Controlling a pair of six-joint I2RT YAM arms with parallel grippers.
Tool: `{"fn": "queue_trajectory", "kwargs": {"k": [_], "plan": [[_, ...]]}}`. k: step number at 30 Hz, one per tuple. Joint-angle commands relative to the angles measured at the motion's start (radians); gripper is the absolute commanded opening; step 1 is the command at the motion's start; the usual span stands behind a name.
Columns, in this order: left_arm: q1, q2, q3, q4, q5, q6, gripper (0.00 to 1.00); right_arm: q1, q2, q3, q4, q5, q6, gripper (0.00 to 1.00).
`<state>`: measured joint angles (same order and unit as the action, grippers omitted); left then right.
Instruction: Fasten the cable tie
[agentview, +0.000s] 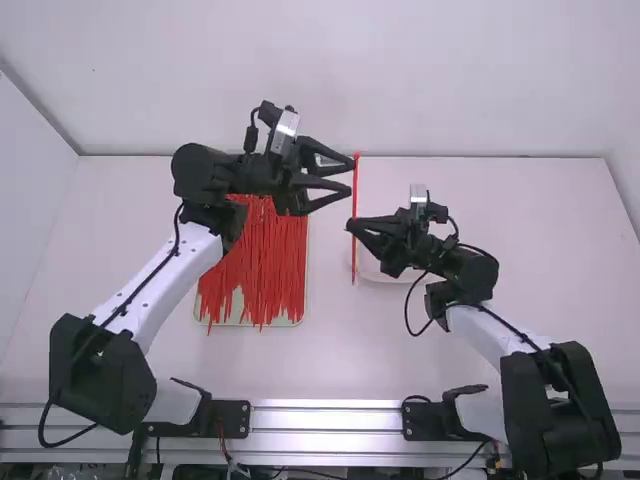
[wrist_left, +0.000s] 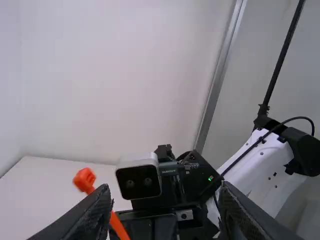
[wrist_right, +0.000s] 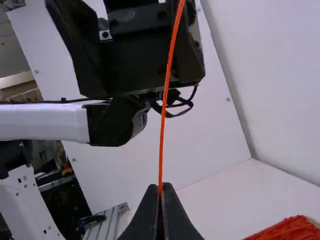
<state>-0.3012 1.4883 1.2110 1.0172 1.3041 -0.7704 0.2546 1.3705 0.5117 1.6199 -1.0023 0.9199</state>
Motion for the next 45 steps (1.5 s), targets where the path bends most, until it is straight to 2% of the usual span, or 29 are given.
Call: {"fn": "queue_trajectory", "kwargs": {"k": [1,8,19,30,31,35,40,45], "plan": [[0.000,-0.002,0.028,0.000,-0.011,0.021,0.55,0.014,-0.010,-0.007,0.008,0.009,-0.012,0.00],[-0.008,-0.002,0.028,-0.098,-0.012,0.090,0.53,0.026,-0.018,-0.007,0.008,0.005,-0.012,0.00],[0.006,-0.005,0.028,-0.101,-0.014,0.083,0.54,-0.060,-0.071,-0.008,0.007,-0.031,0.001,0.00],[-0.002,-0.005,0.028,-0.093,-0.059,0.079,0.57,-0.037,-0.089,-0.008,0.007,-0.047,0.018,0.00],[-0.007,-0.005,0.028,-0.093,-0.063,0.079,0.53,-0.027,-0.089,-0.008,0.003,-0.047,0.007,0.00],[-0.008,-0.005,0.028,-0.092,-0.069,0.062,0.50,-0.003,-0.090,-0.008,-0.003,-0.045,-0.031,0.00],[-0.008,-0.005,0.028,-0.063,-0.067,0.017,0.37,0.009,-0.090,-0.008,-0.004,-0.041,-0.035,0.00],[-0.007,-0.005,0.028,0.021,-0.064,-0.057,0.32,0.001,-0.090,-0.008,-0.004,-0.041,-0.034,0.00]]}}
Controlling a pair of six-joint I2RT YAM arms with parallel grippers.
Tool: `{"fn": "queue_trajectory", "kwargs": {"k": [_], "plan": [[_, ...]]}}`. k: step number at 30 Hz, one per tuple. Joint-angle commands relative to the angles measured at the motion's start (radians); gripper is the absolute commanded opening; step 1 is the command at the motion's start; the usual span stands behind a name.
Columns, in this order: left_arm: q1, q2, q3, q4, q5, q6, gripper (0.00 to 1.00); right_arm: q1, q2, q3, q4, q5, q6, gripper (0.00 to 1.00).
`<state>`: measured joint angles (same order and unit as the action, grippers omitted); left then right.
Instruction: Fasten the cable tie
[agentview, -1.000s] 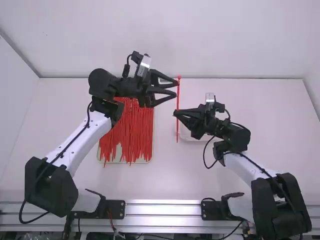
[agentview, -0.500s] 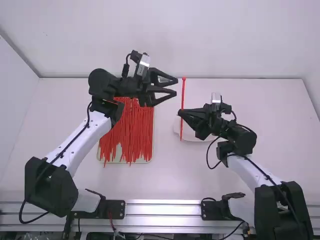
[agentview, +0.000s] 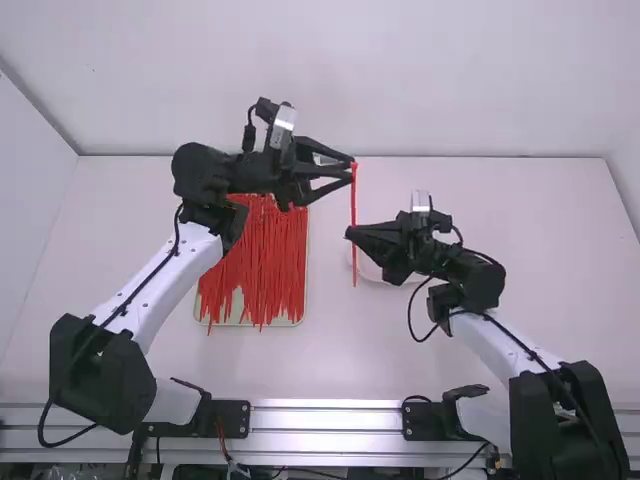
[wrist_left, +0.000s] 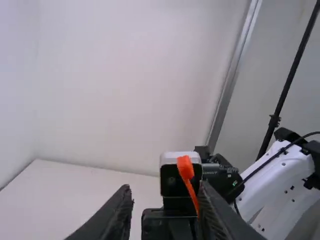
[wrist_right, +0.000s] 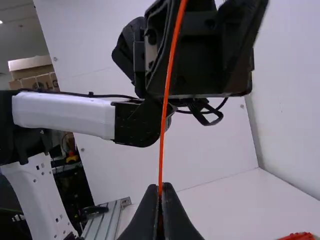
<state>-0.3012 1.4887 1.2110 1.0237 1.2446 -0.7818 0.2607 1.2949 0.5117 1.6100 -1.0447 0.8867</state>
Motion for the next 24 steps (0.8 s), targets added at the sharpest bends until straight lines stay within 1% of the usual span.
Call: {"fn": "queue_trajectory", "kwargs": {"k": [1,4,10,21,22,24], "plan": [[-0.009,-0.005,0.028,0.032,-0.005,-0.064,0.30,-0.005,-0.014,-0.008,0.006,0.001,0.000,0.00],[-0.008,-0.005,0.028,0.030,-0.005,-0.067,0.27,-0.002,-0.014,-0.008,0.006,0.002,-0.001,0.00],[-0.014,-0.005,0.028,-0.003,-0.005,-0.066,0.27,0.006,-0.014,-0.008,0.006,0.015,-0.001,0.00],[-0.042,-0.005,0.028,0.002,-0.006,-0.059,0.25,0.009,-0.014,-0.008,0.006,0.013,0.000,0.00],[-0.043,-0.005,0.028,0.002,-0.007,-0.060,0.23,0.010,-0.014,-0.008,0.006,0.013,0.000,0.00],[-0.046,-0.005,0.028,0.003,-0.008,-0.060,0.05,0.008,-0.014,-0.008,0.006,0.014,0.007,0.00]]}}
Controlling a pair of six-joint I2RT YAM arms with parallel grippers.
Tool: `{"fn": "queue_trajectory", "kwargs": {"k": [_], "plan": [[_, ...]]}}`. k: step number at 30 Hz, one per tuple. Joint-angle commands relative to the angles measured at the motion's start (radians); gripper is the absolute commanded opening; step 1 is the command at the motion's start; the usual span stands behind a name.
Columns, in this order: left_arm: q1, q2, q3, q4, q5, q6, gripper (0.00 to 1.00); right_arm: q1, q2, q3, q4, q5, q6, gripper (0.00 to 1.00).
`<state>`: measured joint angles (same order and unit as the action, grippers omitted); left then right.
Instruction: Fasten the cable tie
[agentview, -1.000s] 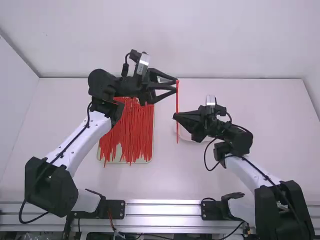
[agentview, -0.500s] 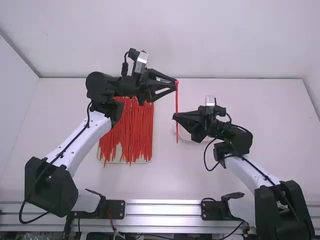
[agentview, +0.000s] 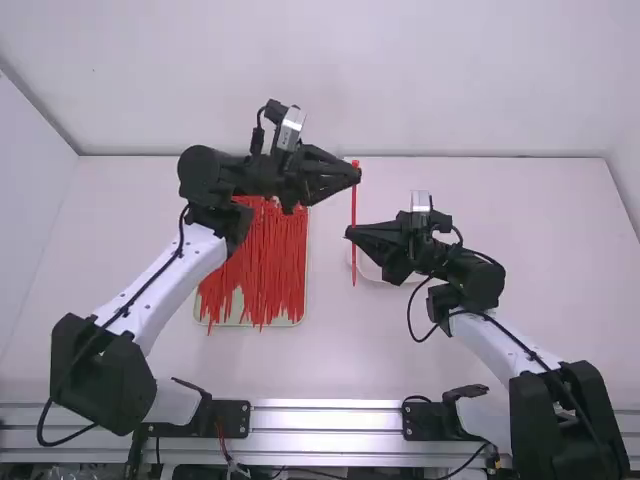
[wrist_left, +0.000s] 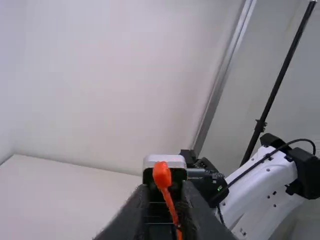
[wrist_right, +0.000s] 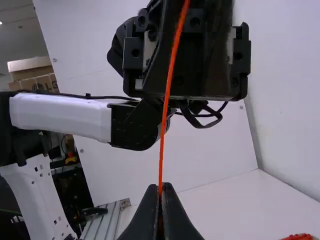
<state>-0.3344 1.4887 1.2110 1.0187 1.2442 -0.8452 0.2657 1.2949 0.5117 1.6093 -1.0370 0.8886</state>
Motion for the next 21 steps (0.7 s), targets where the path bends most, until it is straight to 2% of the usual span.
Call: {"fn": "queue_trajectory", "kwargs": {"k": [1,9,11,12,13,15,17,18,19,20,21], "plan": [[-0.013,-0.005,0.028,0.008,-0.007,0.003,0.02,0.004,-0.014,-0.008,0.007,0.006,0.004,0.00],[-0.014,-0.005,0.028,-0.011,-0.011,-0.004,0.01,0.003,-0.014,-0.008,0.007,0.002,0.005,0.00],[-0.010,-0.005,0.028,-0.052,-0.031,-0.004,0.01,0.003,-0.014,-0.008,0.007,-0.003,0.005,0.12],[-0.010,-0.005,0.028,-0.056,-0.032,-0.003,0.02,0.003,-0.014,-0.008,0.007,-0.003,0.005,0.15],[-0.006,-0.005,0.028,-0.086,-0.043,-0.003,0.01,0.003,-0.014,-0.008,0.006,-0.003,0.005,0.24],[-0.010,-0.005,0.028,-0.114,-0.055,0.001,0.01,0.003,-0.014,-0.008,0.007,-0.006,0.026,0.35],[-0.012,-0.005,0.028,-0.129,-0.056,0.013,0.01,0.002,-0.014,-0.008,0.007,-0.006,0.050,0.40],[-0.012,-0.005,0.028,-0.132,-0.056,0.020,0.01,0.000,-0.014,-0.008,0.006,-0.006,0.060,0.48],[-0.012,-0.005,0.028,-0.132,-0.056,0.025,0.01,-0.001,-0.014,-0.008,0.006,-0.007,0.063,0.49],[-0.012,-0.005,0.028,-0.132,-0.055,0.026,0.01,-0.011,-0.014,-0.008,0.001,-0.019,0.071,0.56],[-0.012,-0.005,0.028,-0.128,-0.057,0.022,0.01,-0.018,-0.014,-0.008,0.001,-0.029,0.073,0.58]]}}
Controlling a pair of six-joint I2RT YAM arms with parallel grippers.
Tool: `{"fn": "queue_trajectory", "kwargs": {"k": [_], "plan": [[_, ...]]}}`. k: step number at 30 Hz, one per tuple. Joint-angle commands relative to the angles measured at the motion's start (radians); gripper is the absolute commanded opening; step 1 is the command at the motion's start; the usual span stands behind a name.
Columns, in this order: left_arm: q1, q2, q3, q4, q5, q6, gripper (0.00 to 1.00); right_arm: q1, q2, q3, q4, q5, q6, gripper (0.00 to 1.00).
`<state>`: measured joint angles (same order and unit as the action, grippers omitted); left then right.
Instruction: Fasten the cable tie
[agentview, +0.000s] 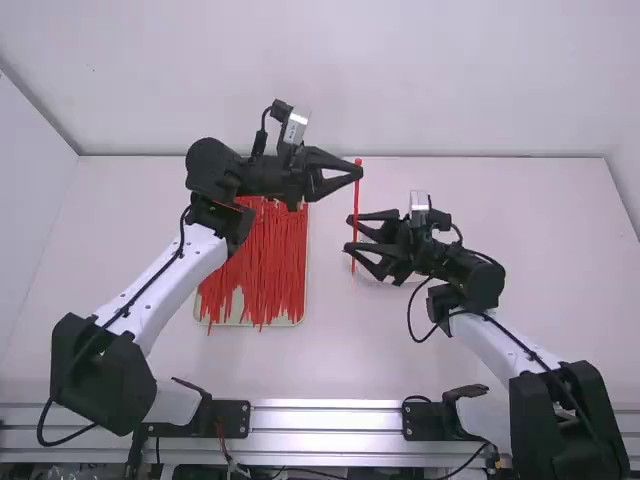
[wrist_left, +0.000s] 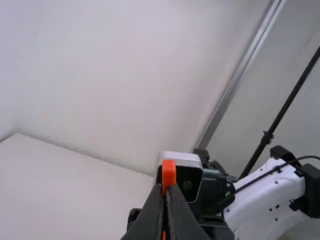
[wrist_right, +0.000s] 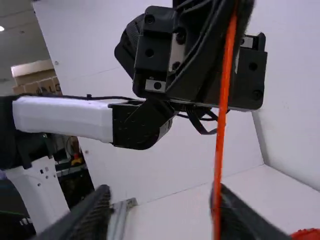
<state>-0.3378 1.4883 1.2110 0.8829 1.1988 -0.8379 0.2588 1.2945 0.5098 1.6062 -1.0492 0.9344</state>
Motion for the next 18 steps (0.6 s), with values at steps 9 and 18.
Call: {"fn": "queue_trajectory", "kwargs": {"k": [9,18], "plan": [[0.011,-0.005,0.028,0.016,-0.052,-0.048,0.01,-0.084,-0.013,-0.006,0.003,-0.206,0.027,0.95],[0.007,-0.005,0.045,0.086,-0.063,-0.154,0.01,-0.113,-0.013,-0.006,0.003,-0.329,0.026,0.95]]}}
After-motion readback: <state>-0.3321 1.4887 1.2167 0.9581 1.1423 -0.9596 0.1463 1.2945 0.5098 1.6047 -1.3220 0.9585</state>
